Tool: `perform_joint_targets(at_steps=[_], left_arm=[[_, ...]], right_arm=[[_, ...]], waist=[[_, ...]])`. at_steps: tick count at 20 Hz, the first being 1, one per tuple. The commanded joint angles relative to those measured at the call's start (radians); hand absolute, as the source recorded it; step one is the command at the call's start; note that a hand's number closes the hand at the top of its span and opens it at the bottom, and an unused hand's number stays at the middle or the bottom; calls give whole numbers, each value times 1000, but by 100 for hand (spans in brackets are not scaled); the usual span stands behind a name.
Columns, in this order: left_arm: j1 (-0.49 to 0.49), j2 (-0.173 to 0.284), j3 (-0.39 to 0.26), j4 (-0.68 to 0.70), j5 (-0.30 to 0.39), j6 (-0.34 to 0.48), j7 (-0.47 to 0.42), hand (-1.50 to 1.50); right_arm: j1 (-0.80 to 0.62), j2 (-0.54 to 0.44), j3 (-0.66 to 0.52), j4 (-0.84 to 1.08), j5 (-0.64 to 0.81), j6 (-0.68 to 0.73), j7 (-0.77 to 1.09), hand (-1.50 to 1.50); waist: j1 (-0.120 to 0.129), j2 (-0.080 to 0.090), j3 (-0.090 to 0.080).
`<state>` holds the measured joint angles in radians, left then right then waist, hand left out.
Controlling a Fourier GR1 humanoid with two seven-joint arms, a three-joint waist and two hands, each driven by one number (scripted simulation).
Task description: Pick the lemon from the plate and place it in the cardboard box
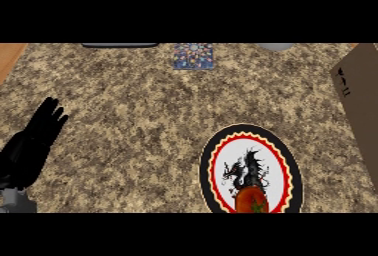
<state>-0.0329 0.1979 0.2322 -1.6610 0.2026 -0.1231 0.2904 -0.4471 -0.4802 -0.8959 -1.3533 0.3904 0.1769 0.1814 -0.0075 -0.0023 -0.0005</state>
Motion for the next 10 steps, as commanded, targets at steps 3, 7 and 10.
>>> perform_joint_targets(at_steps=[3,7,10], left_arm=[[8,45,54,10,53,-54,-7,0],[-8,-4,19,103,-15,-22,-85,0],[-33,-4,-6,-15,-18,18,35,0]], right_arm=[[121,-140,-105,39,-174,156,-58,-150],[159,-205,-116,196,-205,147,-203,-150],[153,-242,-57,153,-223,145,-124,-150]], waist=[[0,0,1],[4,4,1],[8,2,1]])
